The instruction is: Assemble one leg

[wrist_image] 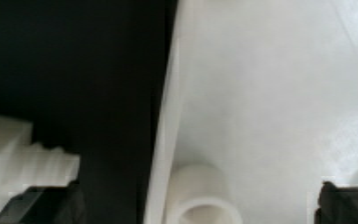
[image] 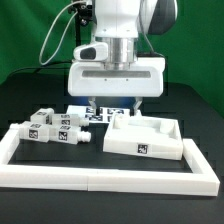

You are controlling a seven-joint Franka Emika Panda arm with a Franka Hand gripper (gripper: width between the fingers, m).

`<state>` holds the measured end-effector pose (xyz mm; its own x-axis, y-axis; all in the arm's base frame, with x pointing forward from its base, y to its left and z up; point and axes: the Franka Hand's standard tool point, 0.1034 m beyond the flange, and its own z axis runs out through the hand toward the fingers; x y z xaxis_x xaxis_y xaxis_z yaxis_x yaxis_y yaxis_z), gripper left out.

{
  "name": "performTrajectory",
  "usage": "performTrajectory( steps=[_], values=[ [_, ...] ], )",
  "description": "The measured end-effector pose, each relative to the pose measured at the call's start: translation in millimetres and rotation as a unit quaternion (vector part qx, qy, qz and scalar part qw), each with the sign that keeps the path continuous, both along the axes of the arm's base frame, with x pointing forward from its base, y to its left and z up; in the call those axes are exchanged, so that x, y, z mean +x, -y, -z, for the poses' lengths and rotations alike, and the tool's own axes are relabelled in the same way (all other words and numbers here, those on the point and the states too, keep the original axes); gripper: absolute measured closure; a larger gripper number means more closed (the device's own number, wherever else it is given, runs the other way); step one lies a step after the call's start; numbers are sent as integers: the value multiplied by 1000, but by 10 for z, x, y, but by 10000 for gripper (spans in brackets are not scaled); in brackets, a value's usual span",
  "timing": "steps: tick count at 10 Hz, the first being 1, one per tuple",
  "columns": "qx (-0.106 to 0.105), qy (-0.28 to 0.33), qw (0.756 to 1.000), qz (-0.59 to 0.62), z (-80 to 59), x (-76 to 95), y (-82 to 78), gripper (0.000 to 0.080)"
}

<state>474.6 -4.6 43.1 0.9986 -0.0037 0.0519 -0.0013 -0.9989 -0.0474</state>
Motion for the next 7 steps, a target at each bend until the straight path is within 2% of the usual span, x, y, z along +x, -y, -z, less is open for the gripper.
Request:
performTrajectory(
  steps=[2, 4, 5, 6, 7],
  values=[
    [-1, -12, 1000, -8, 189, -92, 56, 150],
    [-4, -6, 1000, -16, 300, -101, 72, 150],
    [-4, -7, 1000, -17, 312, -108, 69, 150],
    [-4, -7, 1000, -17, 313, -109, 68, 277],
    [-4, -7, 1000, -17, 313, -109, 68, 277]
  ],
)
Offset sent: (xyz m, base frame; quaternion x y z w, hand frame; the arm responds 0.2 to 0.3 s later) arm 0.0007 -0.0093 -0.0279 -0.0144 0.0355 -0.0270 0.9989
